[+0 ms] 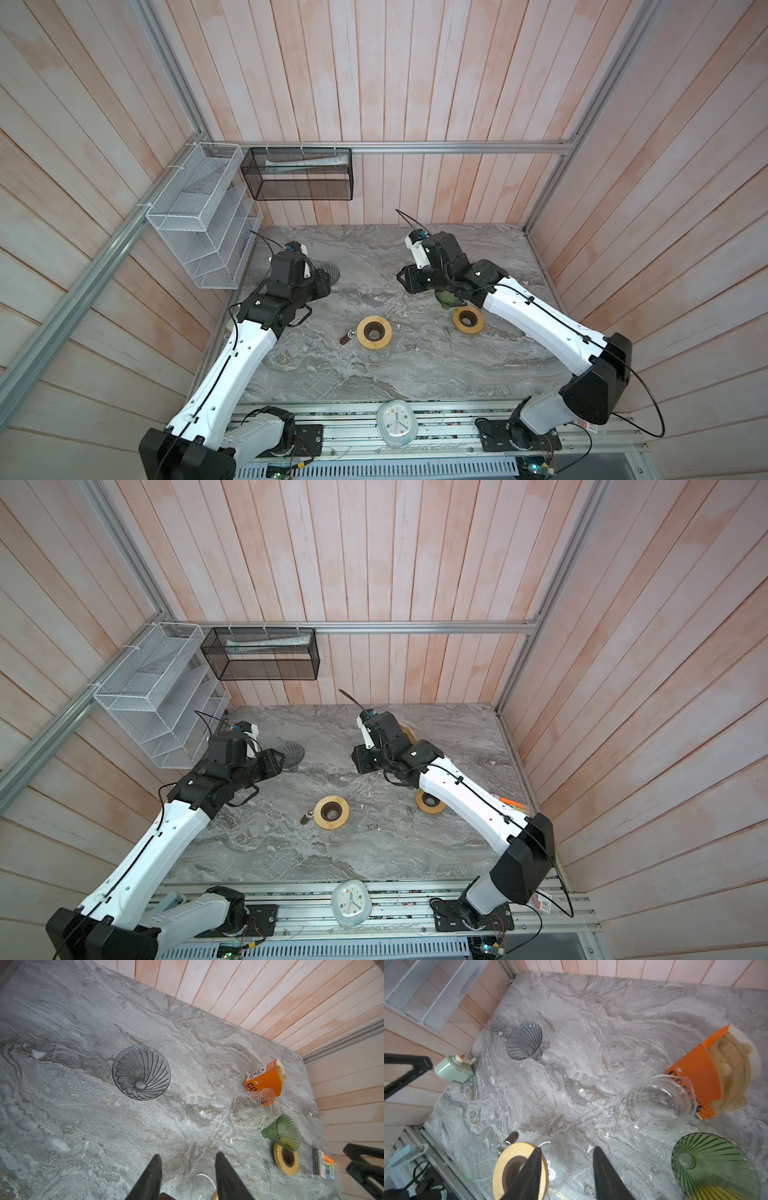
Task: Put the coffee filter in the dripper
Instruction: 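Withdraw the right gripper toward the filter box while the left gripper reaches out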
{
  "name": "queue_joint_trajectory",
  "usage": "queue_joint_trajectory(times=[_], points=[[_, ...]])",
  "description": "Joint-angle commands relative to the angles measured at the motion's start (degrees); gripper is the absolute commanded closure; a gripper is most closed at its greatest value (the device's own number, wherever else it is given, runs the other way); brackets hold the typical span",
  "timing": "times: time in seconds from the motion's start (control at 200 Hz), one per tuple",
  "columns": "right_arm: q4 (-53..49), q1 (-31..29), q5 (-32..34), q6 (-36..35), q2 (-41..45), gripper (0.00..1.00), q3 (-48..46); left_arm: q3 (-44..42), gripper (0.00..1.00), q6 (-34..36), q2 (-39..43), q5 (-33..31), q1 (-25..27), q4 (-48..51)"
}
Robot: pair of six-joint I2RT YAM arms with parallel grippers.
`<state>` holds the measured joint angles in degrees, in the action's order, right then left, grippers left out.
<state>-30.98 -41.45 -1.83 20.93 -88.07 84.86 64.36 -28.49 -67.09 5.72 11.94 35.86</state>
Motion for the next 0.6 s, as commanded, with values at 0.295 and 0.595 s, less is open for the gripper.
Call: queue_joint_trajectory(times=[0.295, 0.595], points=[[7.97, 9.39, -10.76, -2.19, -3.63, 0.57, 0.3, 6.36, 0.47, 1.83, -14.56, 10.26, -12.19, 0.94], [8.33, 12.97, -14.98, -2.56, -4.45, 0.57, 1.69, 7.93, 0.45, 0.65, -21.77, 10.56, -16.14, -0.99]])
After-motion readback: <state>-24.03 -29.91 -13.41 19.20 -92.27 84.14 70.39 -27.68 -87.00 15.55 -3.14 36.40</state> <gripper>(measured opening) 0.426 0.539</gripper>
